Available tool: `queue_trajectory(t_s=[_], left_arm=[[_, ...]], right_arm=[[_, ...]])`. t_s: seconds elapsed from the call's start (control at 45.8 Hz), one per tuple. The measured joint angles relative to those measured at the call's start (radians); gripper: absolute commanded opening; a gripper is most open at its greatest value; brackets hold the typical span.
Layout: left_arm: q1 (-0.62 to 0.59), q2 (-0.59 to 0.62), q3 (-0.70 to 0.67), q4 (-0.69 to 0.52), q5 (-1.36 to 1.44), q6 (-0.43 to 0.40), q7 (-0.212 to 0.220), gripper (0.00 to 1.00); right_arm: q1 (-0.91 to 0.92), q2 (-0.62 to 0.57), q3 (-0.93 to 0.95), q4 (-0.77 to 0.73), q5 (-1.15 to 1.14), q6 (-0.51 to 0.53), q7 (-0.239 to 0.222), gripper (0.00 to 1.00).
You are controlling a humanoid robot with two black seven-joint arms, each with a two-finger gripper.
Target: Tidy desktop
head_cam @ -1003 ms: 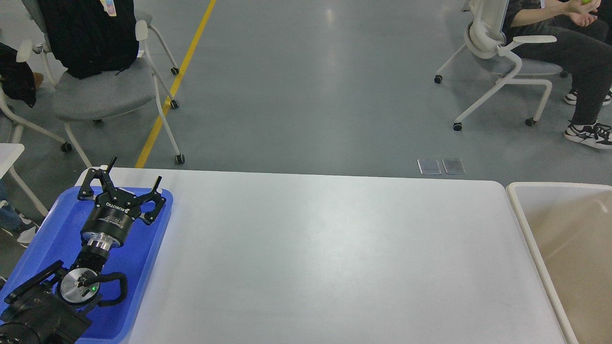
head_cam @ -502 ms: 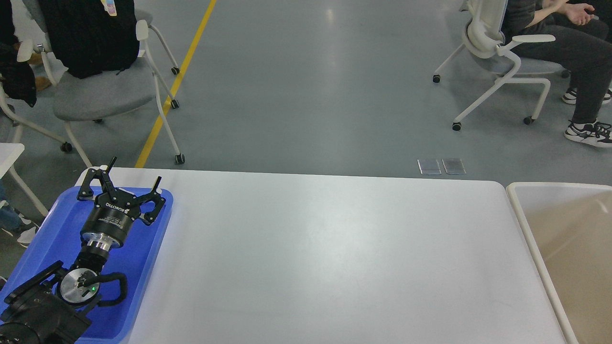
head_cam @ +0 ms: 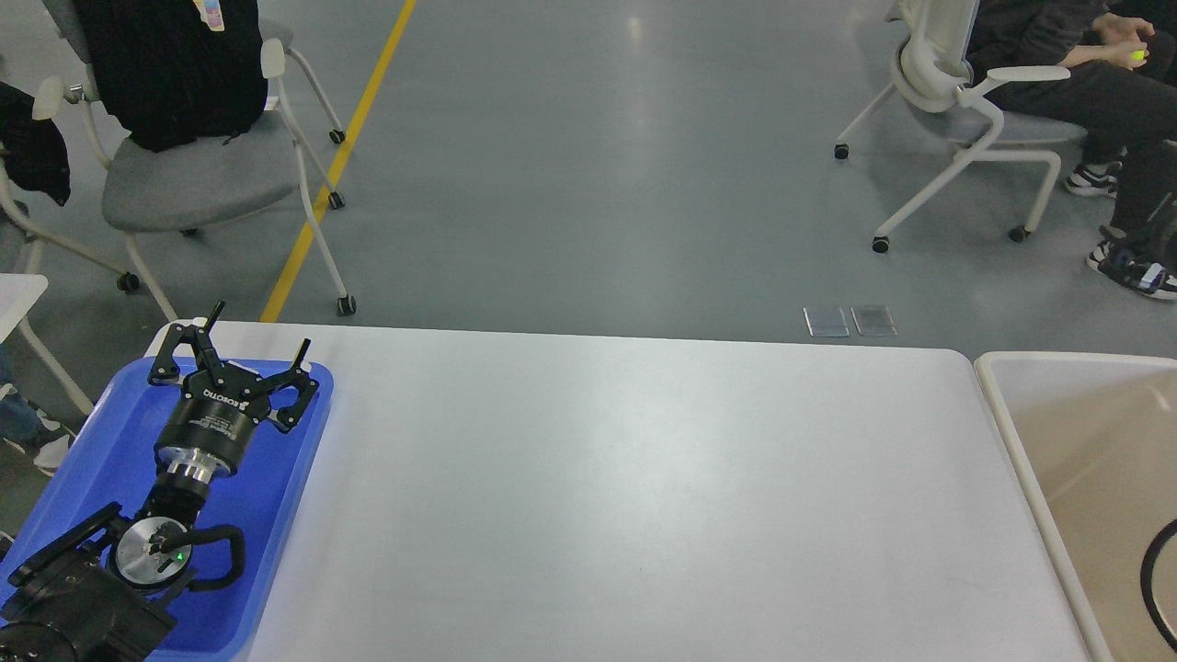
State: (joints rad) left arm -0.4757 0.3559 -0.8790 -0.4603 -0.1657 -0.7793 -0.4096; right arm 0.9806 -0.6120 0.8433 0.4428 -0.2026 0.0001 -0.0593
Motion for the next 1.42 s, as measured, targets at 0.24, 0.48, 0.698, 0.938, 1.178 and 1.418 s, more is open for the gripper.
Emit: queue_trajectory(t_s=[0.24, 0.48, 0.698, 0.938, 1.178, 1.418], left_arm=[[0.000, 0.000, 0.000, 0.000, 0.000, 0.000, 0.000, 0.99], [0.000, 0.000, 0.000, 0.000, 0.000, 0.000, 0.000, 0.99], [0.000, 0.000, 0.000, 0.000, 0.000, 0.000, 0.000, 0.99], [0.000, 0.000, 0.000, 0.000, 0.000, 0.000, 0.000, 0.99], [0.000, 0.000, 0.000, 0.000, 0.000, 0.000, 0.000, 0.99], [0.000, 0.000, 0.000, 0.000, 0.000, 0.000, 0.000, 0.99]], right_arm=[[-0.028, 0.012, 0.141, 0.096, -0.007, 0.006, 0.210, 1.00], [-0.124, 0.077, 0.186, 0.159, -0.010, 0.024, 0.370, 1.00], [-0.240, 0.158, 0.200, 0.209, -0.012, 0.037, 0.476, 1.00], [-0.378, 0.233, 0.198, 0.230, -0.014, 0.084, 0.540, 1.00], [-0.468, 0.272, 0.193, 0.228, -0.015, 0.103, 0.564, 1.00], [-0.490, 0.287, 0.194, 0.228, -0.015, 0.109, 0.571, 1.00]])
